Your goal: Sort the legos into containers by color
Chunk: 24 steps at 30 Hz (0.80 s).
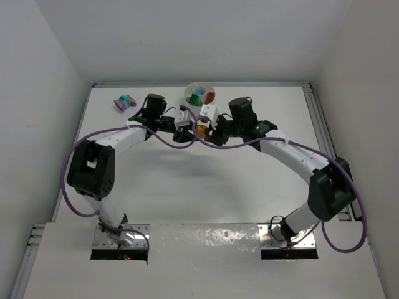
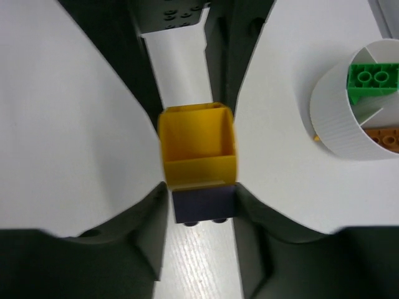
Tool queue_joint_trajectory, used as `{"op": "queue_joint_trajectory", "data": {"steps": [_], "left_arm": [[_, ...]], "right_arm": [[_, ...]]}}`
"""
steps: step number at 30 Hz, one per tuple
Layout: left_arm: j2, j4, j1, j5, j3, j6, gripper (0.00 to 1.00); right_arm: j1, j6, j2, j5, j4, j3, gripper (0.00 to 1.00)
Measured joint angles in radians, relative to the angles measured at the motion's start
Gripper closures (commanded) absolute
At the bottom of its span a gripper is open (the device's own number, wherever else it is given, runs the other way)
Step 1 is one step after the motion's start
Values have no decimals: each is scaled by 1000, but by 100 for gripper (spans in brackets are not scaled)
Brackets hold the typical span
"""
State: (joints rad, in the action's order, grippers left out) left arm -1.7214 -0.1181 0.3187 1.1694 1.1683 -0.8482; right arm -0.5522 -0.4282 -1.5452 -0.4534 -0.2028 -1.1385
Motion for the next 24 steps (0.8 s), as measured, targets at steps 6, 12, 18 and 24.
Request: {"op": "queue_joint_trajectory", "data": {"steps": [6, 12, 18, 24], "left_arm": [[0, -11, -4, 12, 0, -7, 100], [0, 21, -13, 19, -6, 38, 100], [0, 139, -47, 21, -20, 172, 100], [0, 184, -84, 6, -11, 240, 100]], "right_arm": [[0, 8, 0, 15, 16, 0, 100], [3, 32, 0, 22, 42, 6, 100], [75, 122, 2, 31, 135, 111, 100], [169, 203, 3, 78, 172, 246, 100]]}}
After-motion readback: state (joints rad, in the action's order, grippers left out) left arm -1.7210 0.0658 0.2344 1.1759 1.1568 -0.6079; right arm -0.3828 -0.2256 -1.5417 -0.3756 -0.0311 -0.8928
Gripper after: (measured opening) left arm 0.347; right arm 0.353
